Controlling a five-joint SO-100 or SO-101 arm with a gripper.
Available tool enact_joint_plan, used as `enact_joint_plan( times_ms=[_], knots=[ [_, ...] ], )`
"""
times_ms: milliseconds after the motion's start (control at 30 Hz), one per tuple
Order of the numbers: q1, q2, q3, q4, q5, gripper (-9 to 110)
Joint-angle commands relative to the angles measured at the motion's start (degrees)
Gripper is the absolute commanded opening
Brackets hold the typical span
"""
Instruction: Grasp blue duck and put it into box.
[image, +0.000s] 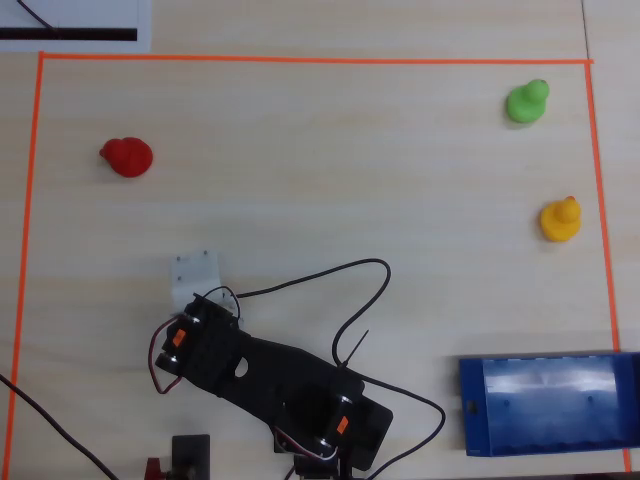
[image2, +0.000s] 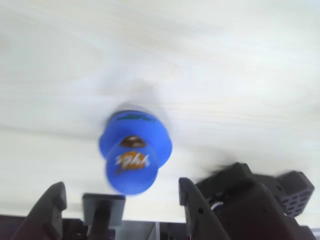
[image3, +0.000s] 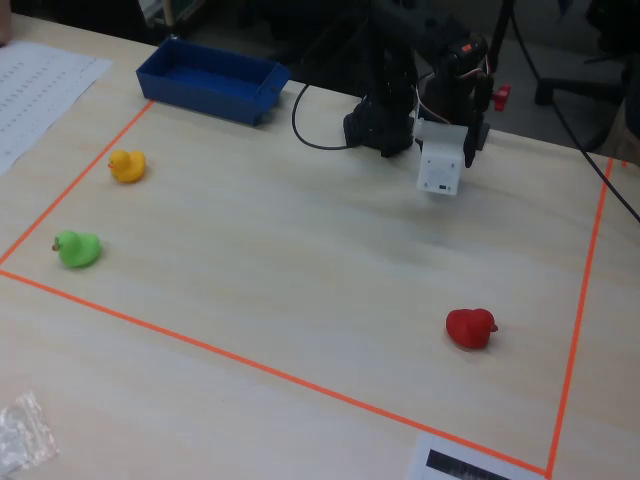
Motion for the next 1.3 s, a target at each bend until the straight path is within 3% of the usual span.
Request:
enact_joint_plan(
  times_ms=[0,700,800,867,900,1133,1267],
  knots=[
    [-1.8,0.3,3.0,-2.5,2.0,30],
    [-2.8,-4.4,10.4,-11.8,4.9,30],
    [-2.0,-5.2,11.2,-12.9,3.4,21],
    [-1.0,-4.9,12.0,-13.9,3.2,4],
    [-0.2,-4.5,12.3,-14.4,3.2,0],
    [6.0,0.6,12.0,-10.0,-0.9,0],
    [19.9,9.1,1.6,-4.2,-9.1,0]
  ],
)
